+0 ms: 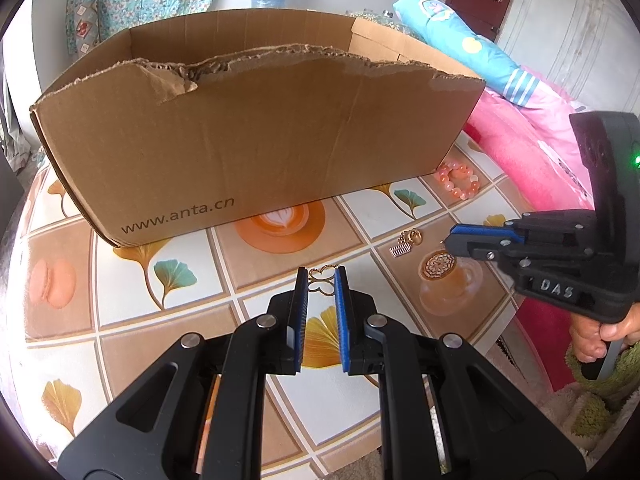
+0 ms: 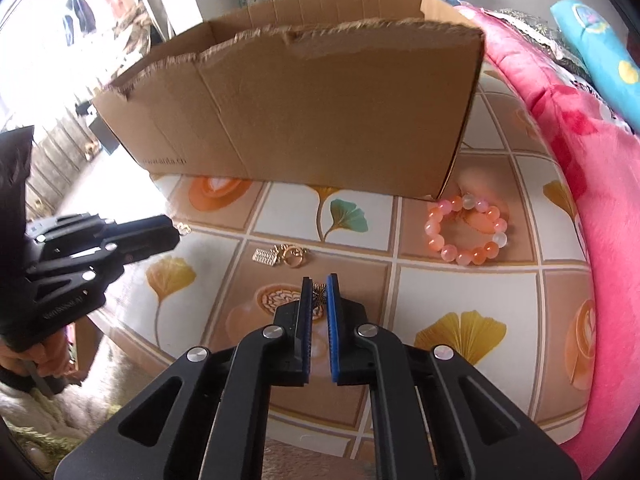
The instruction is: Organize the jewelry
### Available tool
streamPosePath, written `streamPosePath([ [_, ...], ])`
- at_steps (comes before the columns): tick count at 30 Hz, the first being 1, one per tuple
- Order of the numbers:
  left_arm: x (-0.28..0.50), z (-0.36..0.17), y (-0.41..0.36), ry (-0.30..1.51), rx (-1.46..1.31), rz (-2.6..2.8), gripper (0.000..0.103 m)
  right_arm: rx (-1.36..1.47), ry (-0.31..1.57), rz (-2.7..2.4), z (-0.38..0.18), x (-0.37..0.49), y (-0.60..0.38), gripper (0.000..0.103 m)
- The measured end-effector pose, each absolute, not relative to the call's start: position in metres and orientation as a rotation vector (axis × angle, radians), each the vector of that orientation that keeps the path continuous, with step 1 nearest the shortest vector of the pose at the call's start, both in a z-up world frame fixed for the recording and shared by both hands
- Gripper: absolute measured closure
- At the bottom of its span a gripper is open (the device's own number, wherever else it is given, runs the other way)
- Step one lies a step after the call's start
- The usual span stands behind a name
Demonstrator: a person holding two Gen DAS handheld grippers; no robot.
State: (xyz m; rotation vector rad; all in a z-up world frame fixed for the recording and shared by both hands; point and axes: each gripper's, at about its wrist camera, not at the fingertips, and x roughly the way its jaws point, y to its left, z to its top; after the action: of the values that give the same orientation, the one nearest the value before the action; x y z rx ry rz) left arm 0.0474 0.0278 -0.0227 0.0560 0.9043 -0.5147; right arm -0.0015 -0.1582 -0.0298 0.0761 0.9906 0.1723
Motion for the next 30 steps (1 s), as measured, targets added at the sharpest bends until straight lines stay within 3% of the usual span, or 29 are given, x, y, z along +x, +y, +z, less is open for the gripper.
streamPosePath([
  [8,0.034,0.006,0.033,0.829,0.053,-0.527,0.091,0.124,0.905,0.201,0.012,-0.012,-0.167,0.096],
  [18,0.042,0.101,0.042,0.631,0.019,-0.647,0.091,0.058,0.705,0.307,0.105,0.014,-0.165,0.096],
  [23,0.096,0.114,0.028,0.662,0.081,-0.641,0.091,0.078,0.815,0.36,0.107,0.082,-0.17,0.096],
  [30,0.21,0.08,0.003,0.978,0.119,-0.619,0.091,0.026,1.087,0.366,0.069,0.177,-0.163,0.096],
])
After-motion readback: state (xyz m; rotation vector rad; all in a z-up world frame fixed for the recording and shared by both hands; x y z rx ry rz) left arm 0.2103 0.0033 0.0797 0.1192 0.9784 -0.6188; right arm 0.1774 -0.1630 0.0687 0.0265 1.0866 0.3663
